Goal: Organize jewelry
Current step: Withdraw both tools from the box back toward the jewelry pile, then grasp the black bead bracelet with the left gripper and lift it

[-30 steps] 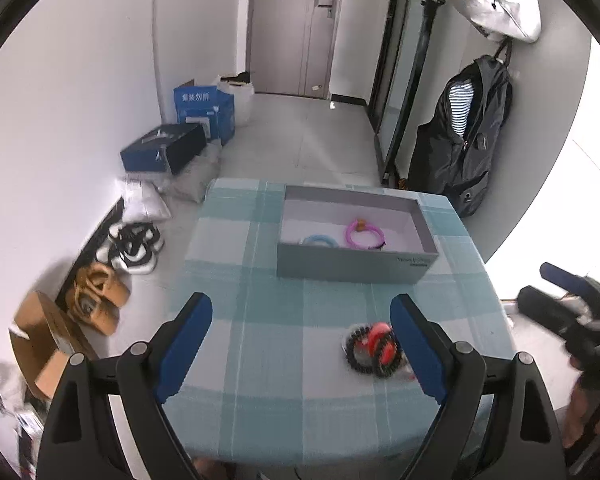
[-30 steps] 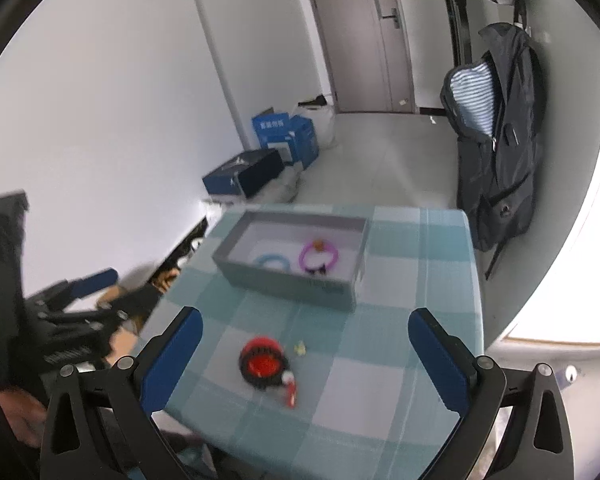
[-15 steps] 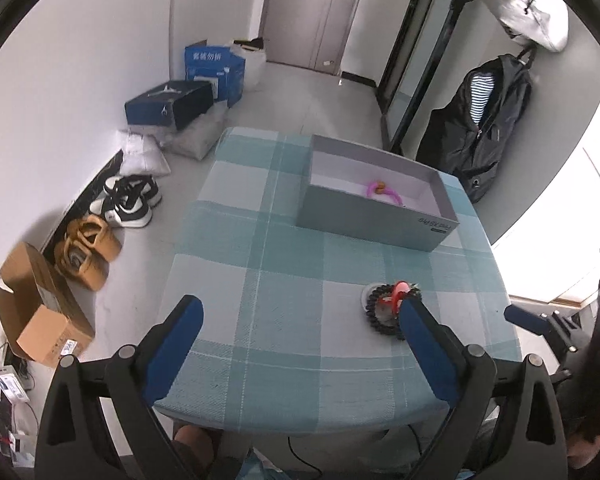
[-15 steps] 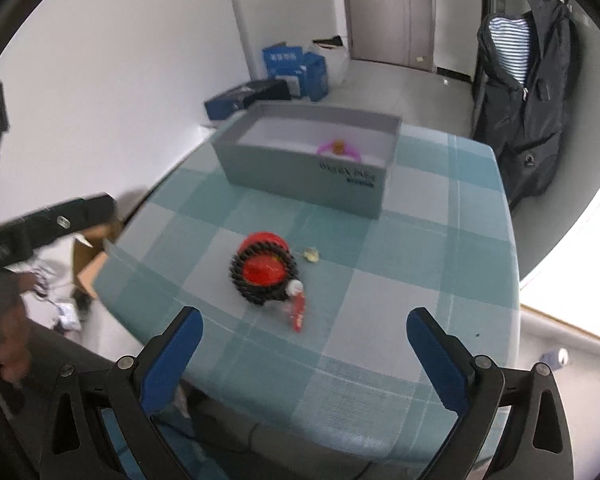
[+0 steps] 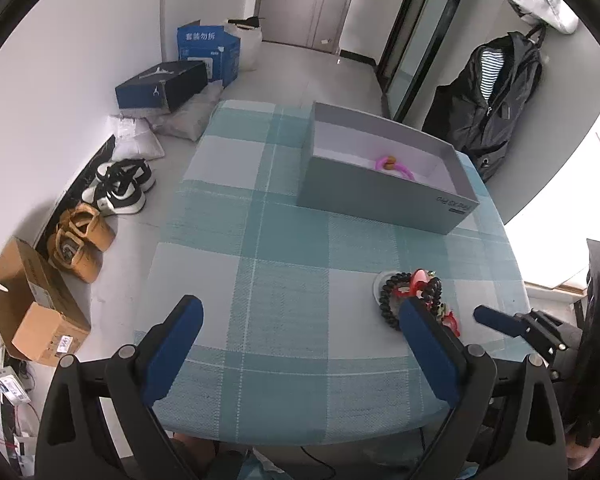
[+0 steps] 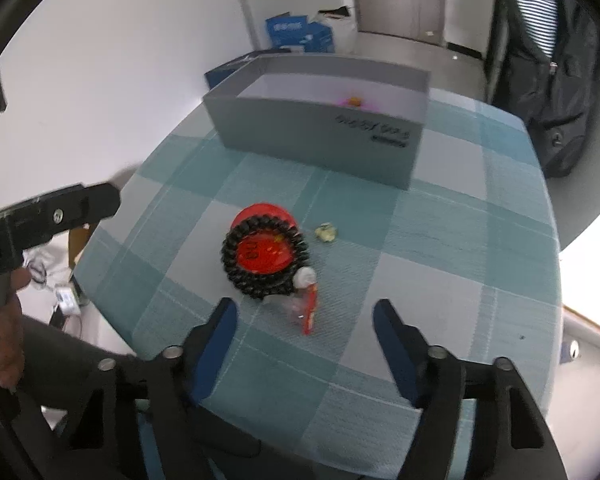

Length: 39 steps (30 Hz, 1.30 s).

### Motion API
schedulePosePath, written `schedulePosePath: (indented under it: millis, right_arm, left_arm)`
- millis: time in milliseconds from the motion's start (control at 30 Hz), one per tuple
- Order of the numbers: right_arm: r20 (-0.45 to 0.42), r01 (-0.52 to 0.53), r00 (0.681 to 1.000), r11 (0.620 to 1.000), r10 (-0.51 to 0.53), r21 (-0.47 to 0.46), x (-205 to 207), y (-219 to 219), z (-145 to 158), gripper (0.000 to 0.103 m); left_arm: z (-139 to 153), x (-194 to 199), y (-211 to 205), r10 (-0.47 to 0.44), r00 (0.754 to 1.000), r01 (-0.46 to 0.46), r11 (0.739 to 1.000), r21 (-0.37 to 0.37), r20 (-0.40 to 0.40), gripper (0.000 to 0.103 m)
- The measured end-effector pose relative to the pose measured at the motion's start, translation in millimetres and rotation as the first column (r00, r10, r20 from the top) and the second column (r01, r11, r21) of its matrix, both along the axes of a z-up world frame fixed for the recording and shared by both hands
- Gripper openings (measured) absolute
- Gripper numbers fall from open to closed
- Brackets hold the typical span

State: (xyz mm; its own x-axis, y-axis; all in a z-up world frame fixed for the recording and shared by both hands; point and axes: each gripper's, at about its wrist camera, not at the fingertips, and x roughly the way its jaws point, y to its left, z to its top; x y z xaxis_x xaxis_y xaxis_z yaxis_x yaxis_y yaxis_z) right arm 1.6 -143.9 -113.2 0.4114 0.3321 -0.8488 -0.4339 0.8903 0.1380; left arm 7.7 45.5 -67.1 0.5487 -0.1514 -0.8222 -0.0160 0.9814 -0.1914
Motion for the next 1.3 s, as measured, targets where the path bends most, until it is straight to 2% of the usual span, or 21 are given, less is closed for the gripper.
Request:
schedulePosePath:
  millis: [100,167,300,367,667,800,967,1133,1233,1300]
  right_arm:
    - [0.004,-0.009,1.0,1.0,0.009,-0.009,-0.8,2.6,-2.2,0.057]
    - [0.008,-0.02,1.0,1.0,0.02,-0.014,-1.0,4.2,-2.3,0.042]
    - [0.009,-0.023,1.0,0.999,0.023,-0.027,-2.4,5.9,-4.0,0.028]
    - [-0.006,-0.032,0.999,0.999,0.031,-0.027,-3.3,6.8,-5.9,0.014]
    - [0.004,-0.025,1.0,0.999,0.025,0.033,-5.5,-6.8,3.5,0.013]
    - [0.007,-0.014,1.0,0.999,0.013,0.045,-9.7,-14.3,8.9,0.013]
    - [0.014,0.046,0.999,0.997,-0.047,0.066,-8.8,-35.4,17.6,0.013]
    - [0.021,0.1,0.995,0.991,-0.102,0.094,-5.8,-53.8,27.0,0.013]
    - [0.032,0.107,0.993,0.989,-0.111,0.106,-5.6,-59.9,33.5,0.013]
    - [0.031,0.113,0.993,0.986,-0.118,0.124,-5.5,-64.5,37.5,0.013]
  left_arm:
    - [-1.9,2.7,0.1,0.0,1.0,0.0,1.0,-0.011,-0.019,0.096]
    - [-3.9,3.9,0.9,-0.001,0.999,0.0,1.0,-0.03,-0.036,0.096]
    - [-7.7,6.1,0.2,-0.007,0.998,0.003,0.997,-0.071,-0.065,0.096]
    - [-9.1,7.3,-2.3,-0.016,0.997,0.01,0.997,-0.077,-0.077,0.096]
    - [-12.4,8.6,-8.7,-0.041,0.994,0.032,0.995,-0.093,-0.098,0.096]
    - [-16.3,8.5,-14.4,-0.076,0.99,0.061,0.99,-0.124,-0.118,0.096]
    - [-21.1,8.8,-28.1,-0.128,0.983,0.108,0.983,-0.146,-0.131,0.096]
    - [-18.8,9.2,-57.9,-0.205,0.973,0.195,0.976,-0.092,-0.111,0.096]
    - [-20.4,11.6,-72.3,-0.215,0.971,0.214,0.977,-0.014,-0.104,0.095]
    - [-22.7,15.4,-74.7,-0.217,0.97,0.216,0.976,-0.017,-0.115,0.086]
